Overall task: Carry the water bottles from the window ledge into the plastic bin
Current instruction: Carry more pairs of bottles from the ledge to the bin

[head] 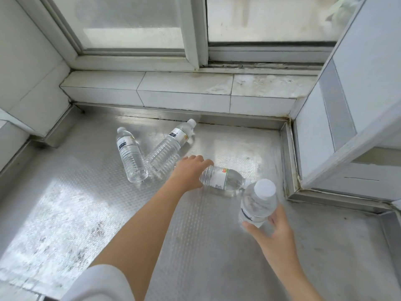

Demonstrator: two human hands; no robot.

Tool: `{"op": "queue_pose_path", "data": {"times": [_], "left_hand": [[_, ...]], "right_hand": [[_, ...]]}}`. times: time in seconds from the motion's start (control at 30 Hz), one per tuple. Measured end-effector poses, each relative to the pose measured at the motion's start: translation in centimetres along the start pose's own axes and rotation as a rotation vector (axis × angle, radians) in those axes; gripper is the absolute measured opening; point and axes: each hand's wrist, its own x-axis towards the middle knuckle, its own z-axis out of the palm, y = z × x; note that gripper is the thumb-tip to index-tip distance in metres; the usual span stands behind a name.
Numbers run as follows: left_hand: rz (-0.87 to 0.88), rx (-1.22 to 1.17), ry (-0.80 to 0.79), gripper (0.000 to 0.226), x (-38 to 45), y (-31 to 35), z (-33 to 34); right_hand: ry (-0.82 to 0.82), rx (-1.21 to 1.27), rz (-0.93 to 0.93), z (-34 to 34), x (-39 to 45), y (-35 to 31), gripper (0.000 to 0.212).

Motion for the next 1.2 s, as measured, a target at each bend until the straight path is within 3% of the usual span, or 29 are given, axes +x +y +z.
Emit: {"op": "queue_pose_path", "data": {"times": [0.13,0.27,0.43,0.57,0.77,1.2], "left_hand": [[-0.076,-0.072,0.009,0.068,-0.6,0.1,-0.1],[-0.236,-0.296,0.082,0.068,-2.6,0.5,0.3],[-0.545,-0.856,0.208,0.066,-5.7,1.3,0.3],[-0.671,-1.357,0.291,0.058,-7.7,2.0,-0.5],[-0.583,-1.714,0.387,0.052,-10.3,3.9,-4.3],[-0.218,-1.707,0.465,0.074,-19.4,7.2,-10.4]], "right_hand": [[-0.048,0.042,-0.046,0.2,1.0,-0.2,0.075],[-0.068,0.095,-0.028,0.4,2.1,-1.2,0.075],[-0.017,0.099,0.027,0.5,2.9,-1.6,0.078],[0.024,0.107,0.032,0.7,3.3,-2.5,0.077],[0.027,0.145,0.031,0.6,2.6,-4.0,0.080],[0.013,0.360,-0.122,0.4,-4.6,-12.9,0.084]]}}
